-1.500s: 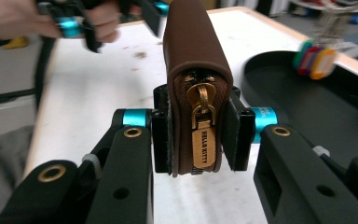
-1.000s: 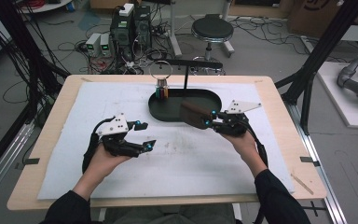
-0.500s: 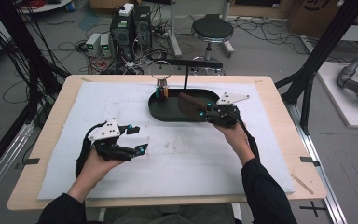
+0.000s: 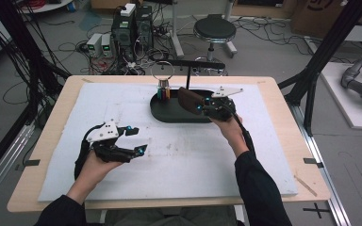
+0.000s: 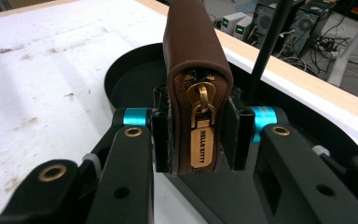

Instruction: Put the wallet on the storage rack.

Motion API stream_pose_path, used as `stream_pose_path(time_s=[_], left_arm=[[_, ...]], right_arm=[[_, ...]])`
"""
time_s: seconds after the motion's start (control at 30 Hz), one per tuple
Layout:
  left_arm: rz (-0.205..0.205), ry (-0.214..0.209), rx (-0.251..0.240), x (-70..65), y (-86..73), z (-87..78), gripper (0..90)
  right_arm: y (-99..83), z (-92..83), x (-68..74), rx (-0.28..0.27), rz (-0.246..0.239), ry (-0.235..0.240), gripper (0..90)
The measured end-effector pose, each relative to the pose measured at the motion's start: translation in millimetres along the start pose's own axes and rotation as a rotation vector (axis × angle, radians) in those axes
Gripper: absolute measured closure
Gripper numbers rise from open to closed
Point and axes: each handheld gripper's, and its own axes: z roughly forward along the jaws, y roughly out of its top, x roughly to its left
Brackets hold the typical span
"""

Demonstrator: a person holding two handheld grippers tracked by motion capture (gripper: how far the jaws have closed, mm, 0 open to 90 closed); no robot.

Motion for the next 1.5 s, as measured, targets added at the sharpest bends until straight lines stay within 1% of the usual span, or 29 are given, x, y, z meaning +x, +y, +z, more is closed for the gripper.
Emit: stream_pose_path(time_s=[0.23, 0.33, 0.43, 0.47, 0.53, 0.57, 0.67, 0.7, 0.8, 0.9, 1.0, 1.1, 1.2, 1.23, 1.27, 1.3, 1.33, 1.37, 1.43, 1.5], left_arm=[[0.002, -0.002, 0.0, -0.7, 0.0, 1.0, 28.2], [0.001, -0.005, 0.001, -0.8, -0.6, 1.7, 28.2], [0.001, -0.006, 0.004, -1.4, -1.3, 2.0, 28.3], [0.0, -0.007, 0.004, -1.6, -1.5, 2.1, 28.3], [0.003, -0.007, 0.005, -1.7, -1.6, 1.8, 28.2], [0.003, -0.006, 0.003, -1.7, -1.7, 1.6, 28.3], [0.003, -0.007, 0.001, -1.4, -1.8, 0.7, 28.2], [0.0, -0.004, 0.001, -1.6, -2.0, 0.6, 28.3], [0.001, -0.005, 0.003, -1.6, -3.0, 1.5, 28.2], [0.0, -0.007, 0.008, -1.5, -4.0, 2.7, 28.2], [0.001, -0.006, 0.01, -1.5, -4.2, 3.0, 28.3], [0.0, -0.008, 0.01, -1.0, -4.5, 3.0, 28.2], [-0.003, -0.008, 0.011, -0.6, -5.2, 3.5, 28.2], [-0.003, -0.007, 0.012, -0.5, -5.2, 3.7, 28.2], [-0.005, -0.008, 0.012, -0.5, -5.2, 3.8, 28.2], [-0.004, -0.008, 0.013, -0.3, -5.2, 3.9, 28.3], [-0.004, -0.008, 0.013, -0.3, -5.1, 4.1, 28.2], [-0.004, -0.006, 0.013, -0.2, -5.1, 4.3, 28.3], [-0.001, -0.005, 0.016, 0.3, -5.2, 4.6, 28.2], [-0.002, -0.004, 0.016, 1.1, -5.1, 5.1, 28.2]], right_arm=[[-8.1, 17.7, -2.1, 0.036, 0.029, -0.018, 69.8], [-11.1, 24.6, -2.0, 0.031, 0.049, -0.02, 69.8], [-13.4, 31.0, -1.1, 0.023, 0.052, -0.036, 69.8], [-14.2, 32.7, -0.4, 0.026, 0.056, -0.035, 69.8], [-15.8, 35.9, -0.8, 0.03, 0.046, -0.043, 69.8], [-16.5, 37.1, -0.4, 0.031, 0.052, -0.048, 69.8], [-17.6, 39.0, -0.4, 0.018, 0.055, -0.057, 69.8], [-18.0, 39.8, -0.7, 0.012, 0.049, -0.06, 69.7], [-19.6, 42.8, -1.3, 0.016, 0.035, -0.068, 69.7], [-21.9, 45.4, -1.2, 0.032, 0.037, -0.068, 69.5], [-22.2, 45.8, -1.5, 0.029, 0.031, -0.068, 68.4], [-22.6, 45.1, -2.5, 0.04, 0.042, -0.063, 66.0], [-22.0, 43.2, -3.0, 0.057, 0.027, -0.071, 61.1], [-21.4, 42.4, -2.7, 0.057, 0.018, -0.079, 57.7], [-20.4, 41.3, -2.1, 0.061, 0.017, -0.092, 52.5], [-19.5, 40.0, -1.9, 0.06, 0.016, -0.102, 49.2], [-18.5, 38.1, -1.7, 0.062, 0.011, -0.109, 48.8], [-17.5, 36.3, -1.8, 0.065, -0.004, -0.118, 45.9], [-15.1, 32.1, -1.5, 0.071, -0.018, -0.143, 38.4], [-13.1, 25.9, -2.9, 0.069, -0.02, -0.143, 35.7]])
